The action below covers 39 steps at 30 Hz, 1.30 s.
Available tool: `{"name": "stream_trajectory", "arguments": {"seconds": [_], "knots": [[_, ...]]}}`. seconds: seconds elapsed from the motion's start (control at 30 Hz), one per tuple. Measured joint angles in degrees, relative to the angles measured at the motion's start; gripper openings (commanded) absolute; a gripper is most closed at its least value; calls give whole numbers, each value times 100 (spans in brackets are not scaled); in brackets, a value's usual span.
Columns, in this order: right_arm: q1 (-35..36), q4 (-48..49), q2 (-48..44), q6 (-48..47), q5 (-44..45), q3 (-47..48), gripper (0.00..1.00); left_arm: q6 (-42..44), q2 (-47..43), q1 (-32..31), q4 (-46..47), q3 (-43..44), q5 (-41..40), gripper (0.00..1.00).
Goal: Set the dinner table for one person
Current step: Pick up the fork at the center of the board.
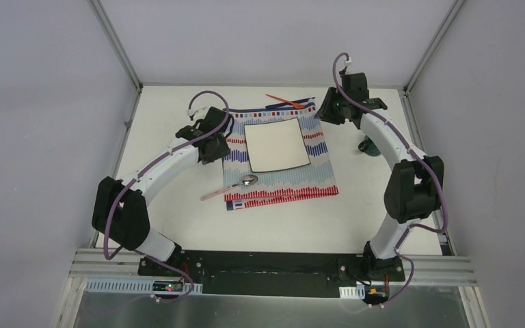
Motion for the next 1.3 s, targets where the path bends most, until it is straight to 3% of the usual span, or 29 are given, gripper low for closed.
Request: {"name": "stream_trajectory", "arguments": {"seconds": [0.2, 0.43, 0.57, 0.93, 1.17, 1.3], "knots": [[42, -643, 629, -249, -28, 1388, 31, -98, 444, -254, -459, 203, -7, 46], [94, -1650, 2750, -555, -98, 4081, 33, -68, 568, -251, -660, 951, -186, 48], [129, -2240, 4079, -715, -138, 5528, 40, 13, 691, -254, -562, 1311, -221, 47], [136, -2208, 4430, -931, -98, 5174, 48, 179, 772, -254, -546, 1106, -461, 47], [116, -1449, 4325, -726, -321, 4572, 51, 363, 769, -254, -417, 1038, -531, 49], [-35, -549, 4297, -219, -713, 4122, 51, 516, 774, -254, -343, 1145, -568, 49]]}}
